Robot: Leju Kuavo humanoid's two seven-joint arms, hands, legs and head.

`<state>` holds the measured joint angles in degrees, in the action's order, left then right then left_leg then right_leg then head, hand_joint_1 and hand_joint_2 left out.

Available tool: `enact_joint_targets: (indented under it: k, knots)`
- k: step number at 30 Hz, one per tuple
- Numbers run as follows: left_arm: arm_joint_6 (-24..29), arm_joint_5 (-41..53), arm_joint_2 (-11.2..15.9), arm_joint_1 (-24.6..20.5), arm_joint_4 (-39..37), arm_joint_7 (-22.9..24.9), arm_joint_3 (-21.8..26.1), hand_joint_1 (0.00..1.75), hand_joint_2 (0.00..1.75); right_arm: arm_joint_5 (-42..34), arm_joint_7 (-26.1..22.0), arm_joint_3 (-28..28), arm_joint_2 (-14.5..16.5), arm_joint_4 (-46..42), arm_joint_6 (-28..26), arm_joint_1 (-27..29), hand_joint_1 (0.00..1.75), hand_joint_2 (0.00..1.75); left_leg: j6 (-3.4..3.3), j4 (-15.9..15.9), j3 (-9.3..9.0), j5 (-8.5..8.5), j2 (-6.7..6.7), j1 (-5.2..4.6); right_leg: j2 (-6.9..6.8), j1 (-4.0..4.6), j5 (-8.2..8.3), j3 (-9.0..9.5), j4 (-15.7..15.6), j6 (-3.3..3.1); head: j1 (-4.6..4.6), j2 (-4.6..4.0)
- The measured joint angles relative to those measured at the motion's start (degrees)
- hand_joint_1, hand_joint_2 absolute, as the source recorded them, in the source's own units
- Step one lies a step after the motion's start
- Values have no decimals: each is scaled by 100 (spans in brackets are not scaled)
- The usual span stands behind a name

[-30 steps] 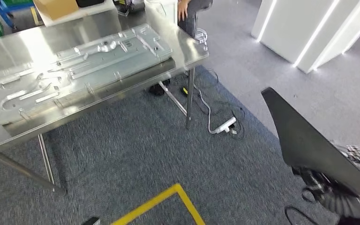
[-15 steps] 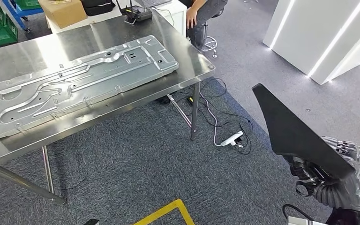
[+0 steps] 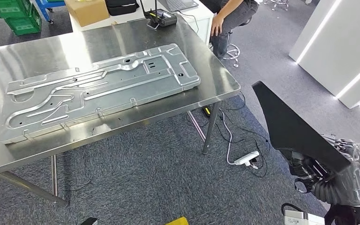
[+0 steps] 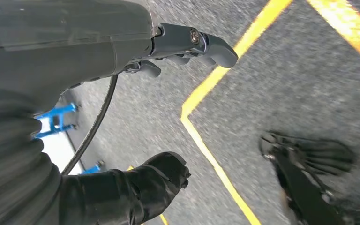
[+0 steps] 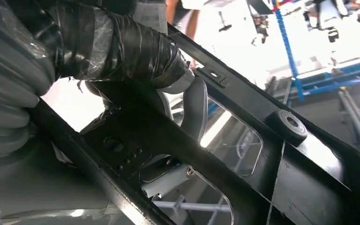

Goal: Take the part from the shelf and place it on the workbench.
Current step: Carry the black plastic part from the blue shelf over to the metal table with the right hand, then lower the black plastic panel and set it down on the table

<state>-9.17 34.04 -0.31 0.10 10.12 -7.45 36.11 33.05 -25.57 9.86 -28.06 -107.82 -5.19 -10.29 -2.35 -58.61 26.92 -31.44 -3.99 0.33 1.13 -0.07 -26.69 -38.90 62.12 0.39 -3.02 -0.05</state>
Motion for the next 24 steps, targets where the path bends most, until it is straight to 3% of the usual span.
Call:
enact_joint_targets:
  k: [1,2,4,5,7,8,10,11,12,13,15,16,17,19,21,23,24]
  knots:
    - [-3,1,-8,1,-1,0,3,0,175,3,12,9,-4,17,5,-23,175,175,25,31,-28,-46,-38,10,40,21,269,15,-133,-30,6,0]
    - [-5,3,-15,-2,-2,0,6,0,175,5,22,17,-10,30,9,-48,175,175,52,53,-61,-64,-67,17,55,38,367,38,-183,-63,12,0]
    - [-9,8,-15,-4,-2,-1,11,0,175,9,38,29,-21,43,15,-105,175,175,109,66,-82,-20,-75,18,7,38,315,159,-297,-139,8,2]
    - [-10,11,-13,-8,-1,-1,13,0,175,10,42,31,-24,48,19,-128,175,175,129,-38,-72,28,-17,10,-22,28,288,256,-377,-176,6,1]
    - [-14,14,-7,-25,0,-2,17,0,175,14,51,36,-24,64,36,-171,175,175,156,-547,212,56,167,3,-94,10,226,484,-523,-235,-12,1]
    - [-14,15,-7,-35,0,-2,19,0,175,18,57,39,-24,74,46,-185,175,175,173,-898,448,-19,259,2,-135,16,180,582,-569,-253,-19,0]
    - [-14,18,-4,-38,0,-2,23,0,175,26,73,50,-24,101,64,-198,175,175,221,-1401,923,-347,323,5,-213,20,52,758,-604,-261,-26,1]
    - [-14,19,-3,-26,0,-2,25,0,175,28,79,58,-24,114,67,-200,175,175,233,-1440,1068,-465,333,8,-250,20,-26,854,-606,-257,-26,1]
    - [-14,22,-3,-12,-1,-1,27,0,175,30,83,68,-24,126,68,-204,175,175,234,-1313,1139,-451,348,11,-287,20,-110,962,-606,-250,-27,1]
    - [-14,24,-2,1,-1,1,28,0,175,31,84,77,-24,137,68,-209,175,175,224,-1045,1144,-272,379,13,-326,20,-196,1075,-606,-239,-27,1]
    - [-15,28,-2,21,-2,2,32,0,175,33,85,92,-23,158,70,-222,175,175,179,-375,1098,419,546,-4,-403,32,-372,1248,-589,-201,-23,0]
    - [-15,27,-2,20,-2,2,33,0,175,33,85,99,-23,169,71,-234,175,175,152,-160,1086,679,614,-21,-435,42,-451,1302,-577,-171,-17,0]
    - [-16,25,-3,18,-2,2,35,0,175,35,89,107,-23,178,73,-247,175,175,118,-42,1083,833,643,-39,-463,49,-513,1347,-563,-134,-15,0]
    - [-17,24,-2,1,-2,2,38,0,175,38,95,123,-25,186,73,-276,175,175,49,-8,1023,811,551,-54,-497,48,-560,1425,-530,-61,-13,-1]
    - [-16,24,3,-10,1,2,43,0,175,38,96,138,-27,187,72,-299,175,175,-19,46,881,776,449,-39,-416,17,-549,1337,-255,-17,-1,0]
    - [-15,24,8,-25,4,1,57,0,175,36,94,151,-33,193,70,-314,175,175,-71,90,747,710,353,-22,-251,-20,-655,926,405,27,22,1]
    - [-16,24,9,-32,4,0,64,0,175,36,95,161,-37,199,71,-316,175,175,-85,95,691,663,302,-19,-194,-35,-798,654,755,51,28,0]
